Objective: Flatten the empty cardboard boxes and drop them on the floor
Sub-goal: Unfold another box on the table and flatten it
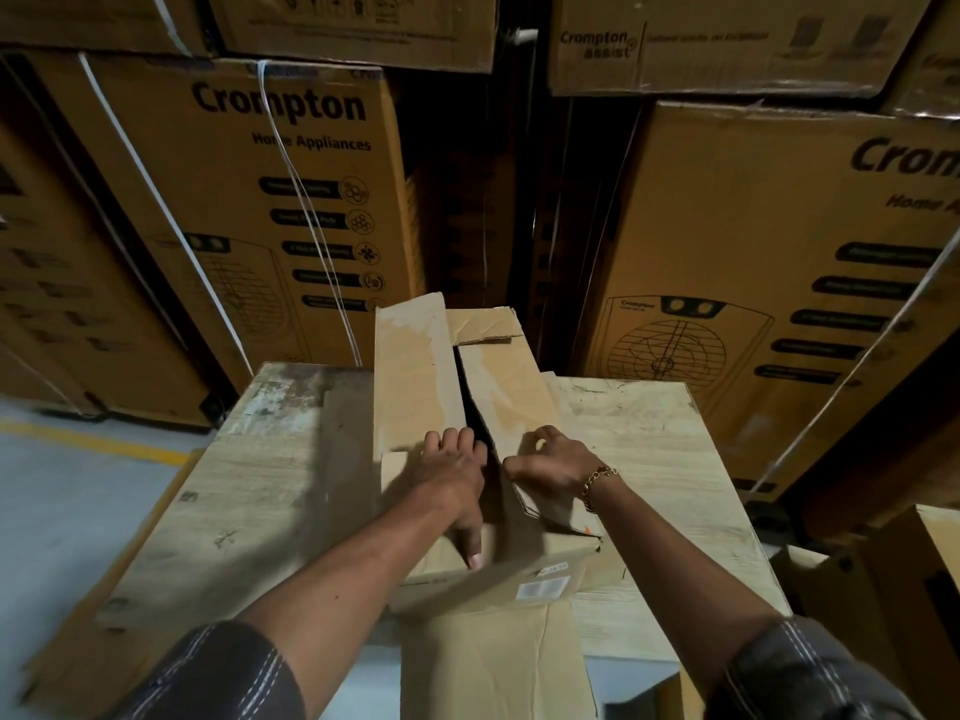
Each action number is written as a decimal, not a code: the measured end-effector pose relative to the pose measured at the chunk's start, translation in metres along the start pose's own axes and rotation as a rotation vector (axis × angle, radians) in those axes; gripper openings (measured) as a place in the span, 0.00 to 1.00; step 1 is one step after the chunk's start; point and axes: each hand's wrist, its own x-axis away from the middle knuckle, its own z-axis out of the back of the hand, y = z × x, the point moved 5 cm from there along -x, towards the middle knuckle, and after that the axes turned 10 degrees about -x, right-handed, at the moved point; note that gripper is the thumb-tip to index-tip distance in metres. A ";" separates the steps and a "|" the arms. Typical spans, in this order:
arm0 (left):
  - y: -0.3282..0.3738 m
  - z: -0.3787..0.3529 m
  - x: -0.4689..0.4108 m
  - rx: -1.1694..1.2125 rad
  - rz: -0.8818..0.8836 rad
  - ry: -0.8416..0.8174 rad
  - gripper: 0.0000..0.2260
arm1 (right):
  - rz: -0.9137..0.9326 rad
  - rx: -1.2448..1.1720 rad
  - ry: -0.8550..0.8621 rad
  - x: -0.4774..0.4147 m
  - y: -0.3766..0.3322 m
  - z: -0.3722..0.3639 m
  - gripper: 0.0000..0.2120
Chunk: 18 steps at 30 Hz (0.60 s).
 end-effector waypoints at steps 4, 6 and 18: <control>0.005 0.004 0.012 0.002 0.067 0.082 0.57 | 0.011 0.016 -0.010 0.001 -0.001 -0.004 0.61; 0.009 0.006 0.018 -0.018 0.095 0.107 0.57 | 0.009 0.012 -0.001 0.000 0.000 -0.006 0.60; 0.020 0.005 0.064 -0.087 0.310 0.353 0.60 | 0.072 -0.170 -0.021 -0.001 0.000 0.019 0.35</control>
